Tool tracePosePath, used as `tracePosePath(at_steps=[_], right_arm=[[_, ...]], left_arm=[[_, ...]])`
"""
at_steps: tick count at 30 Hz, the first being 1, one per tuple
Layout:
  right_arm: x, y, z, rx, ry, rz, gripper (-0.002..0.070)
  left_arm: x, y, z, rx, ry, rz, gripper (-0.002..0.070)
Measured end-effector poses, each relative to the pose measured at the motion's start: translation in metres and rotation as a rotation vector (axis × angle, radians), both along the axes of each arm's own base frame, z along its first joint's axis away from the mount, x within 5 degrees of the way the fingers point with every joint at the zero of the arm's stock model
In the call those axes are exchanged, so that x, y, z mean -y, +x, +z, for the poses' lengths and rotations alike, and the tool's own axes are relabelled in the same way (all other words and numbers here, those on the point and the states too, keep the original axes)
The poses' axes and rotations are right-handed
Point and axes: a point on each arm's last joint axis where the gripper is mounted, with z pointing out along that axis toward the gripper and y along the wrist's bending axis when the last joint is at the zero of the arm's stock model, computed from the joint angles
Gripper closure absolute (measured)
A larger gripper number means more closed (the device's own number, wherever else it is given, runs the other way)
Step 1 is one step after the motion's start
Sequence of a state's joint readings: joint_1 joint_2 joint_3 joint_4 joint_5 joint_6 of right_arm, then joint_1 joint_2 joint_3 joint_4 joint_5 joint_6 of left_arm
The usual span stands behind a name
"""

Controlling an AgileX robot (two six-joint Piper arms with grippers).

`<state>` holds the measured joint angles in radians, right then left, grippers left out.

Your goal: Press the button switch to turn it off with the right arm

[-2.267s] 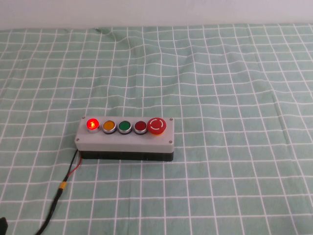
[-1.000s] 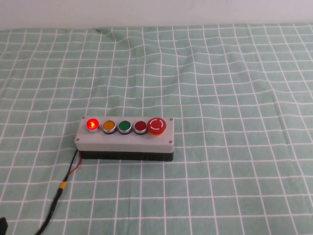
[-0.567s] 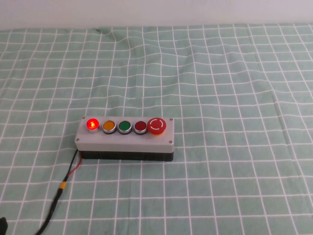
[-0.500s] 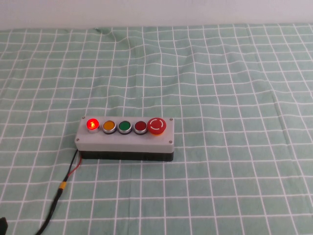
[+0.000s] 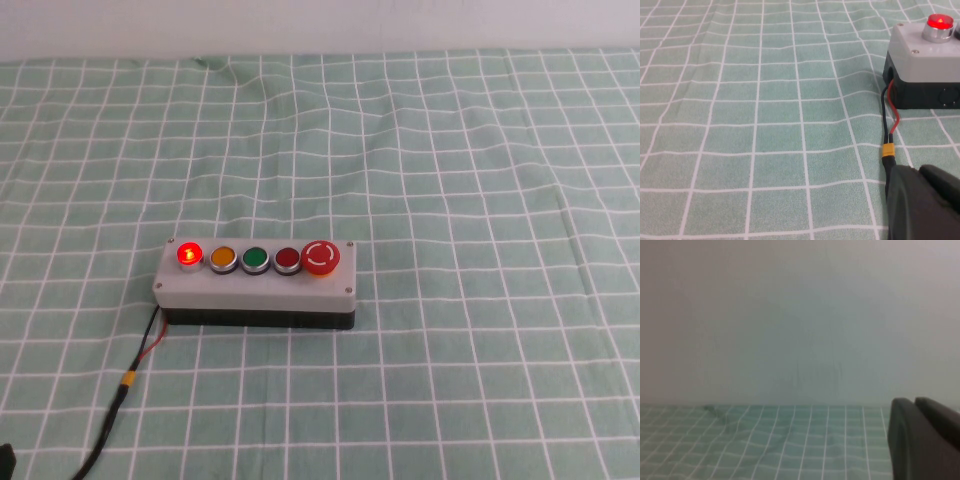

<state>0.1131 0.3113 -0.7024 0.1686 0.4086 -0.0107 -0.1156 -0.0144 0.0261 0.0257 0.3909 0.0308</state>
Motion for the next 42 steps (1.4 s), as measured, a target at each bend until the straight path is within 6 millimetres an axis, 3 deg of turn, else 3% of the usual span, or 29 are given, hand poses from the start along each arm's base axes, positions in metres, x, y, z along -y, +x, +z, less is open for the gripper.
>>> tracePosePath(at_steps=[14,23,30,35,42], right_arm=[[-0.010,0.048,-0.015,-0.228,0.069,0.045,0.0692],[-0.019,0.104,-0.039,-0.453,-0.099,0.087,0.0692],[-0.032,0.165,-0.045,-0.681,-0.214,0.178,0.0692],[-0.063,0.209,-0.049,-0.757,-0.292,0.323,0.0692],[-0.140,0.259,-0.060,-0.781,-0.430,0.569,0.0692]], left_arm=[[0.000,0.000,0.000,0.000,0.000,0.000,0.0678],[0.000,0.000,0.000,0.000,0.000,0.000,0.0678],[0.000,0.000,0.000,0.000,0.000,0.000,0.0678],[0.000,0.000,0.000,0.000,0.000,0.000,0.0678],[0.000,0.000,0.000,0.000,0.000,0.000,0.0678]])
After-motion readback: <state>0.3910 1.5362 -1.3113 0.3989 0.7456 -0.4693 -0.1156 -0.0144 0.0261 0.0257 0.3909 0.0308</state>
